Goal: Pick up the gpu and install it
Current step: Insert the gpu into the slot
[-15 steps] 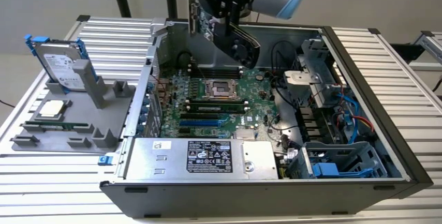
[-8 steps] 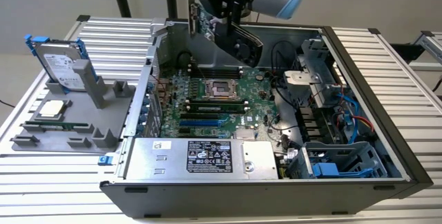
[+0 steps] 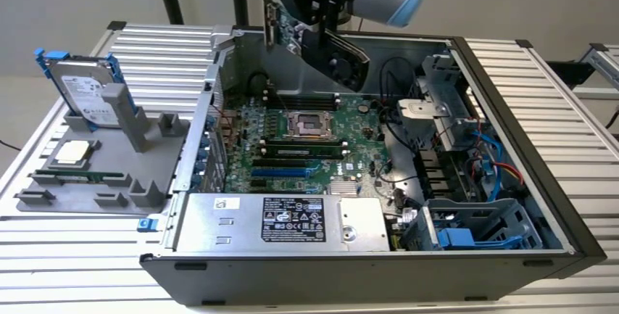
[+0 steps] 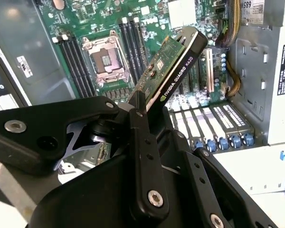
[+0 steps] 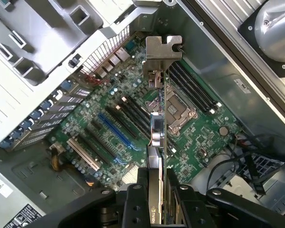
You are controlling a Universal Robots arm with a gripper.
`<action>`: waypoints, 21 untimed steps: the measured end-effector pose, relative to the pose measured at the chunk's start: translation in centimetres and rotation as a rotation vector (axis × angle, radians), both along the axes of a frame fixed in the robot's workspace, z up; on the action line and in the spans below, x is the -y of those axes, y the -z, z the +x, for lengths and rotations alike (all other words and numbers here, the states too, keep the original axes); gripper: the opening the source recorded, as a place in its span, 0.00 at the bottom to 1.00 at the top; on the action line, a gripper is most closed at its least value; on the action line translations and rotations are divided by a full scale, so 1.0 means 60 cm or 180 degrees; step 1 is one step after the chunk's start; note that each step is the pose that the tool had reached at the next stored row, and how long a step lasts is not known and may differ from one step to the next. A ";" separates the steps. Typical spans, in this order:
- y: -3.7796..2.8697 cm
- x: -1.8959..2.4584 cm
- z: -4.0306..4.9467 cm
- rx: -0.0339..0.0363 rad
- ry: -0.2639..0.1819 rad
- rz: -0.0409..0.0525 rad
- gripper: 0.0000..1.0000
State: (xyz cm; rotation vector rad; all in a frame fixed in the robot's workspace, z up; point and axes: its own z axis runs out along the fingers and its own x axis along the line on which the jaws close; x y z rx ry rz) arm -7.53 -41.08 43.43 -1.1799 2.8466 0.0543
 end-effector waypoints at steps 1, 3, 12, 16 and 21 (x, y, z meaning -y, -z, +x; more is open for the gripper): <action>0.000 0.0000 0.000 0.0000 -0.0011 0.0000 0.00; 0.000 0.0001 0.000 0.0000 -0.0049 0.0000 0.00; 0.000 0.0001 0.000 0.0000 -0.0279 0.0000 0.00; 0.000 0.0000 0.000 0.0000 -0.0370 0.0000 0.00; 0.000 -0.0001 0.000 0.0000 -0.0471 0.0000 0.00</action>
